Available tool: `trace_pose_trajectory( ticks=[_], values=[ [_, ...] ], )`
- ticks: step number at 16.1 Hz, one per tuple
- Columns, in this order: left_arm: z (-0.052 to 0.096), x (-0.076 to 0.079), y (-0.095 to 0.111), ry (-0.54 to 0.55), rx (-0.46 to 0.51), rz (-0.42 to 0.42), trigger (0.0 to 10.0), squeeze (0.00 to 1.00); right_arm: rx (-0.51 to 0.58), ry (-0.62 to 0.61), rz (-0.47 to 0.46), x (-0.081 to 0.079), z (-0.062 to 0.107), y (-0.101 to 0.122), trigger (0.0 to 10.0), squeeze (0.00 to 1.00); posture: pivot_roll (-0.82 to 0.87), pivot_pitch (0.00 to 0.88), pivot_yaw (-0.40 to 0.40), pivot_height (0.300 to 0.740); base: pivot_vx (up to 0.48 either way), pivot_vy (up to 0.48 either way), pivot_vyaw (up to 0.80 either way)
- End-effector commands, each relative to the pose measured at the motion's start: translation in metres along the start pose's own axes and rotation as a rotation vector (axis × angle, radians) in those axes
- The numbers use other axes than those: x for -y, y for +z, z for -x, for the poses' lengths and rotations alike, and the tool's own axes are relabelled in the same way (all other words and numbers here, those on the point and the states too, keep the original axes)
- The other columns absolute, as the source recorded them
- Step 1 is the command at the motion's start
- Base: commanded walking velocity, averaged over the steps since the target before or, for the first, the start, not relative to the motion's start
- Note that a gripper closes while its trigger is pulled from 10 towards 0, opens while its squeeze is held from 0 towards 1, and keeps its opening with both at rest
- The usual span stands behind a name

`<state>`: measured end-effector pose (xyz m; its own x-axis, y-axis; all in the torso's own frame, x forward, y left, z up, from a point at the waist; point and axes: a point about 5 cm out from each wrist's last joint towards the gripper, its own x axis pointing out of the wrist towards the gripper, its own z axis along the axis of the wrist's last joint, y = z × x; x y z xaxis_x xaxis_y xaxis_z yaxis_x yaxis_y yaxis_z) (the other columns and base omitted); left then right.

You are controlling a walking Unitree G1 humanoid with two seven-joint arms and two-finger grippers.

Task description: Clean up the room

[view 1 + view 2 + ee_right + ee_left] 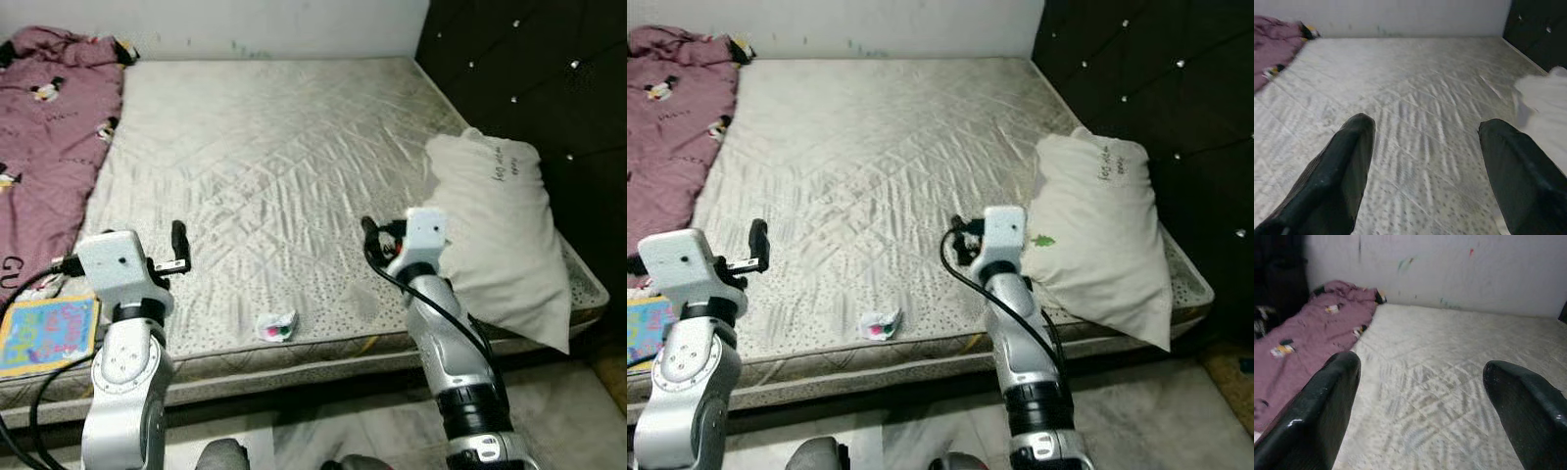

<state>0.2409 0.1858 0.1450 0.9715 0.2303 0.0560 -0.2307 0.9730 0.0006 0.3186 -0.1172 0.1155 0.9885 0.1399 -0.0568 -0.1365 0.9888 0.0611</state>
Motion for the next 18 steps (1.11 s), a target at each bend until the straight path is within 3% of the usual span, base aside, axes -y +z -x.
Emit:
trace_pose_trajectory(
  ticks=[1,3,6,12,18],
  values=[
    [-0.001,-0.002,-0.005,0.013,-0.010,0.000,10.0,0.00,0.018,0.009,0.003,-0.001,-0.002,0.005,10.0,0.00,0.12,0.000,-0.029,0.740,0.000,0.000,0.00],
    [0.002,-0.005,-0.018,-0.016,-0.052,0.023,10.0,0.00,0.014,0.006,0.005,0.001,-0.002,0.003,10.0,0.00,0.12,0.000,-0.032,0.740,0.000,0.000,0.00],
    [0.009,-0.010,-0.034,-0.028,-0.097,-0.019,10.0,0.00,0.010,0.017,0.002,0.002,0.004,0.004,10.0,0.00,0.09,0.011,-0.032,0.740,0.000,0.000,0.00],
    [0.018,-0.007,-0.041,-0.011,-0.114,0.018,10.0,0.00,-0.055,0.059,0.006,-0.004,0.021,-0.014,10.0,0.00,0.08,0.093,-0.038,0.740,0.000,0.000,0.00],
    [0.018,-0.011,-0.039,0.022,-0.105,-0.007,10.0,0.00,-0.068,0.073,-0.010,-0.007,0.022,-0.015,10.0,0.00,0.09,0.129,-0.037,0.685,0.000,0.000,0.00]
  ],
)
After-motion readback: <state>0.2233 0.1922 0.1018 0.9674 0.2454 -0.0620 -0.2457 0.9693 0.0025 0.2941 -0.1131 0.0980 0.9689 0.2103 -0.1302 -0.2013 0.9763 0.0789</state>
